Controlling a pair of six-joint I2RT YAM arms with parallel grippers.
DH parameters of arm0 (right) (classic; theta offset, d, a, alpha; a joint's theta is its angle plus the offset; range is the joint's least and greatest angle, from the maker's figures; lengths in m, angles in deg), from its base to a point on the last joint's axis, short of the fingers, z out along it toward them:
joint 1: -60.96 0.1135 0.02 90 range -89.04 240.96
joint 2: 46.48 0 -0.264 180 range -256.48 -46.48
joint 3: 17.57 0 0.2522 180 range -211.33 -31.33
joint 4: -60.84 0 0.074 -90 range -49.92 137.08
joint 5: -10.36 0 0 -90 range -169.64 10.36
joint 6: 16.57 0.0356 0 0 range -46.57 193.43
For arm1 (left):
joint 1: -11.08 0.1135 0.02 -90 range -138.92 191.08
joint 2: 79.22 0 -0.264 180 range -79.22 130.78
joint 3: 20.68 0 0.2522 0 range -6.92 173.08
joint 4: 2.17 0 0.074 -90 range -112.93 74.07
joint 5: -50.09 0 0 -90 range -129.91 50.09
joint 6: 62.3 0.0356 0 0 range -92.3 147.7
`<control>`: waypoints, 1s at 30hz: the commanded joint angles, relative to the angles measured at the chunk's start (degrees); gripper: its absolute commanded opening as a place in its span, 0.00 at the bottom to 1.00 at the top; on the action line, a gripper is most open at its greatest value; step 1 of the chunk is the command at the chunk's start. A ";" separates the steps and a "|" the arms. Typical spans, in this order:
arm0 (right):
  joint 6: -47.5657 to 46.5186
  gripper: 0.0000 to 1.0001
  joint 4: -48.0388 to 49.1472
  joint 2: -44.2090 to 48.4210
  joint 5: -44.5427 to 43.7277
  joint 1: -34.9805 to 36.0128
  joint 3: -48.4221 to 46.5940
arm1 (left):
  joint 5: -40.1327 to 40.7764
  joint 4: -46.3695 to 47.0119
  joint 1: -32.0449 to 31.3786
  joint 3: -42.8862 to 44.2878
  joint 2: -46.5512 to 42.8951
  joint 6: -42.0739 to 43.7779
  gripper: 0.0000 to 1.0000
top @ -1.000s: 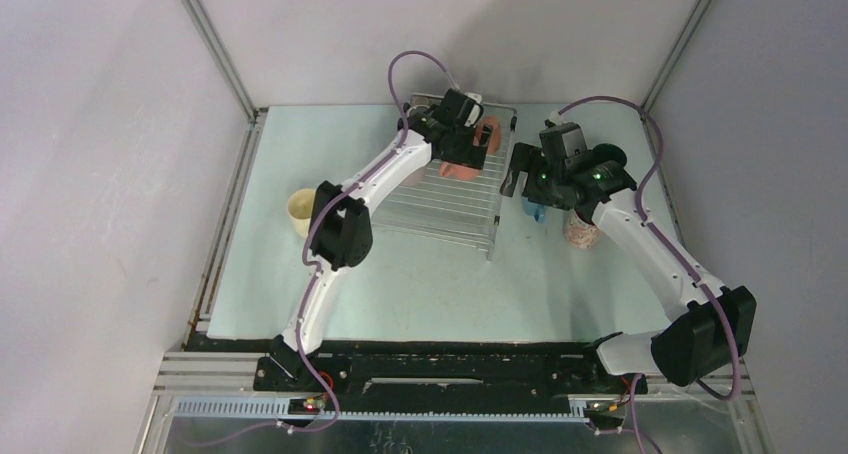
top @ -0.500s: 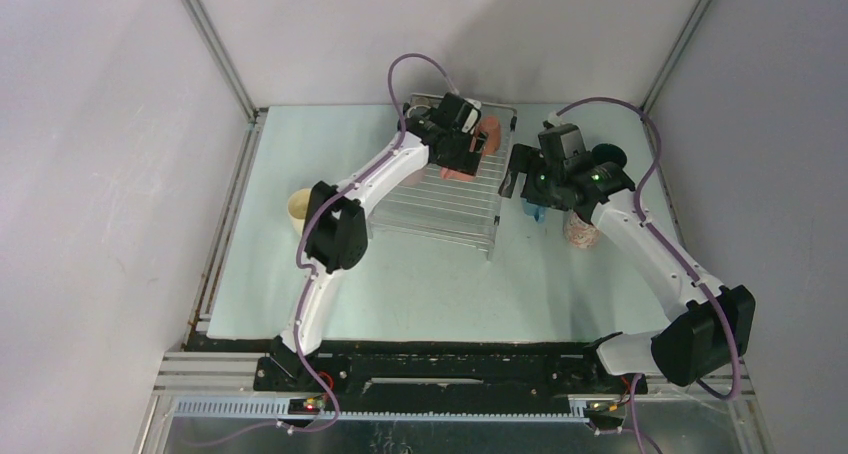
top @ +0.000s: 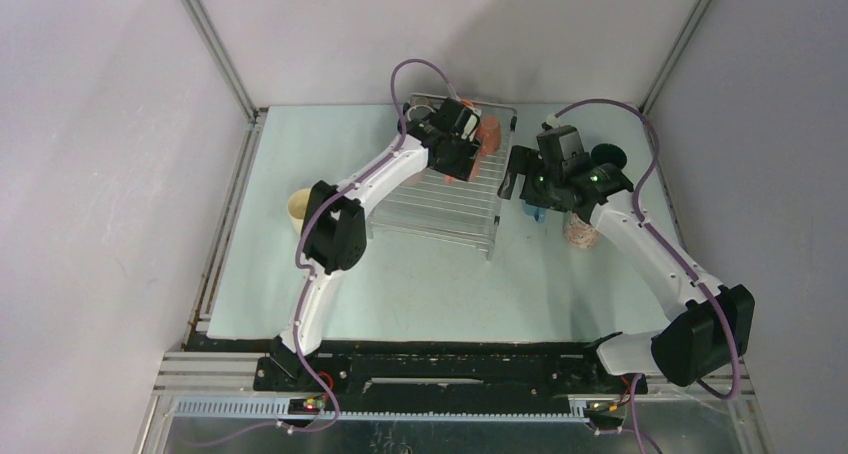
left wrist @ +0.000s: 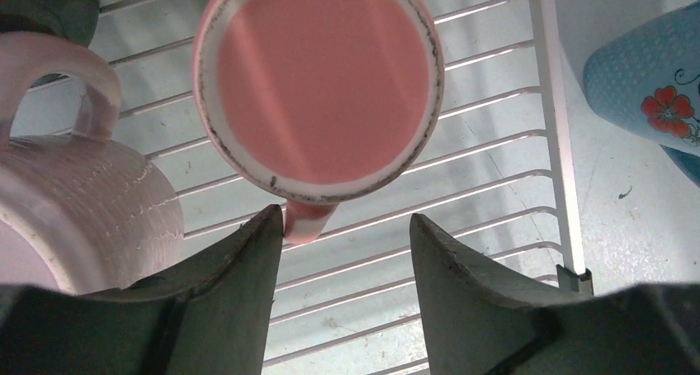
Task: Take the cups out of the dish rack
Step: Unload the cup from the dish rack.
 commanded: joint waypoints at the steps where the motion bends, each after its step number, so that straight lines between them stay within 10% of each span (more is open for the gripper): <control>1: -0.07 1.00 1.87 0.38 0.03 0.53 0.43 | -0.69 1.13 -0.50 -1.59 -3.16 1.23 0.60; 30: -0.69 1.00 2.97 -0.68 0.24 0.52 1.49 | 4.85 15.26 -0.56 -13.77 -4.94 0.40 0.37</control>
